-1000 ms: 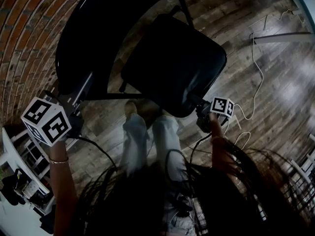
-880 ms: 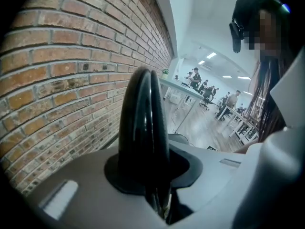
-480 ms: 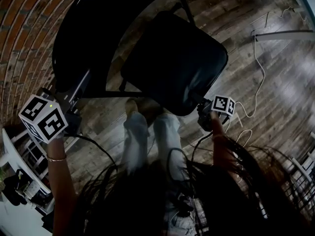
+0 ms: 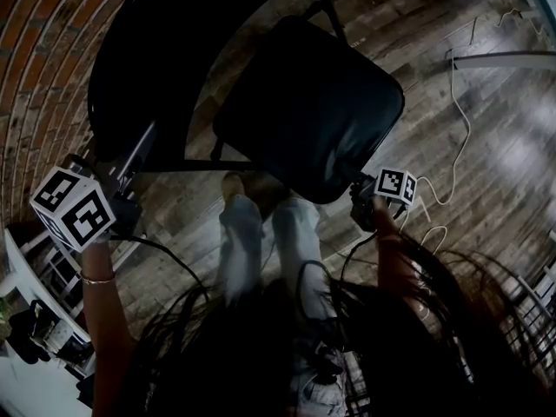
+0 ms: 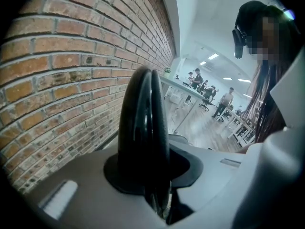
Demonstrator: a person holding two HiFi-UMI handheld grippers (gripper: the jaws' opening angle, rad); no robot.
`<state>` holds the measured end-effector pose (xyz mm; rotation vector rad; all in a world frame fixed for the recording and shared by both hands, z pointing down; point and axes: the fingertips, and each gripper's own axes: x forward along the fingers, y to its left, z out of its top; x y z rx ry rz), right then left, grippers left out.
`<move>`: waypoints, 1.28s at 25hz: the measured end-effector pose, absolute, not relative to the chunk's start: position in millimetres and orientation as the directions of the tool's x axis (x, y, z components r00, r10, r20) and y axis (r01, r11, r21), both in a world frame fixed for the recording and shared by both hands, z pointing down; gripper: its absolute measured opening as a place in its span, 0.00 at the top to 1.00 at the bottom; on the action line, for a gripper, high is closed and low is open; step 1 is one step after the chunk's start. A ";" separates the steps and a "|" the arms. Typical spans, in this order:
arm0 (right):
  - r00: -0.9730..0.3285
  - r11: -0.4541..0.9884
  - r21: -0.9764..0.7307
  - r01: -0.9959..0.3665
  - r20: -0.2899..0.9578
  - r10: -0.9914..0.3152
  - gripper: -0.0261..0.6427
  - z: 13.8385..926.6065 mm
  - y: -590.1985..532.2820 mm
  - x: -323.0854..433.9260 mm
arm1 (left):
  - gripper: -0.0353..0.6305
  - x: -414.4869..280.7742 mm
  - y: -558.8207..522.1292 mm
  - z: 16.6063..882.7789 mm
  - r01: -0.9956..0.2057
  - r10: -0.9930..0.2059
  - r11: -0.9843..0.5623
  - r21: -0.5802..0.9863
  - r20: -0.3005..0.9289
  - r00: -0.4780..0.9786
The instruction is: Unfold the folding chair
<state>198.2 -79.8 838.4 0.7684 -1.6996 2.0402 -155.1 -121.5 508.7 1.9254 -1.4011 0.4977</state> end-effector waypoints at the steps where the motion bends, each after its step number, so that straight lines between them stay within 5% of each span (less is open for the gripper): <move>1: -0.781 -0.201 -0.773 -0.602 0.622 -0.057 0.49 839.0 -79.5 198.5 | 0.82 -155.2 -121.5 508.9 -0.935 -0.669 -0.176 0.309 0.660 0.343; 32: -0.758 -0.247 -0.733 -0.634 0.652 0.011 0.49 862.2 -66.7 212.1 | 0.79 -170.6 -128.0 534.6 -0.930 -0.647 -0.134 0.343 0.680 0.344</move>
